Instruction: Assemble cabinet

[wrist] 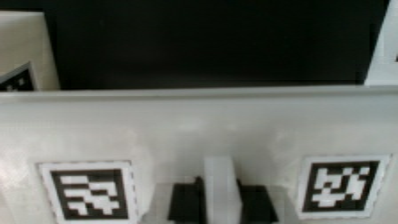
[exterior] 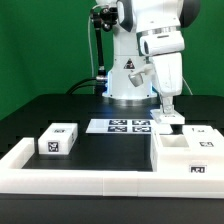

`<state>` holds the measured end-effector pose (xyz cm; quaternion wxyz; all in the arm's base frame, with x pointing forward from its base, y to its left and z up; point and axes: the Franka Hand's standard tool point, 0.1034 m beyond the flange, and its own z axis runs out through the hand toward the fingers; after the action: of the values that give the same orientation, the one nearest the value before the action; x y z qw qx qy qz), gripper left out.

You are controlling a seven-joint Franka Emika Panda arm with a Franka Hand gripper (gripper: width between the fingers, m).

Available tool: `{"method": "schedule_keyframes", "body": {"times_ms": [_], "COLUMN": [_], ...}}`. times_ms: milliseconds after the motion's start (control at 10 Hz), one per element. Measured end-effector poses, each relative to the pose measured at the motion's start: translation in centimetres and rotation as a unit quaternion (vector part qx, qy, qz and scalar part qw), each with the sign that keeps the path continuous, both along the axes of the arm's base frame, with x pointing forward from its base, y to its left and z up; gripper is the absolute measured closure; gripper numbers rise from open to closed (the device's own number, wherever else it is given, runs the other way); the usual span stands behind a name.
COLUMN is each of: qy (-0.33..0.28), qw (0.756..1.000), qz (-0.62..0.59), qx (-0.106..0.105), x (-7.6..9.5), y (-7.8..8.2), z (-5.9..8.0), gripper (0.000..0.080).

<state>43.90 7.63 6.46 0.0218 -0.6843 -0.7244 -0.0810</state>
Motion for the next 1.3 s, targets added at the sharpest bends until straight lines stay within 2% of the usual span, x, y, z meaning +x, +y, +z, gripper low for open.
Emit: {"method": "schedule_keyframes", "body": {"times_ms": [400,700,1100,1300], "qy": [0.042,0.044,0.038,0.039], "qw": [0.998,0.998,0.999,0.999], "qz": [-0.038,-0.038,-0.011,-0.013], "qx": [-0.014,-0.013,-0.01,-0.007], "x": [-0.2,-0.4,-0.3,-0.1], "y": [1.0,1.1,-0.8,-0.9], "z": [0.0,-0.1,-0.6,-0.8], "gripper": [0.0737,0.0737,0.0737,0.0737]}}
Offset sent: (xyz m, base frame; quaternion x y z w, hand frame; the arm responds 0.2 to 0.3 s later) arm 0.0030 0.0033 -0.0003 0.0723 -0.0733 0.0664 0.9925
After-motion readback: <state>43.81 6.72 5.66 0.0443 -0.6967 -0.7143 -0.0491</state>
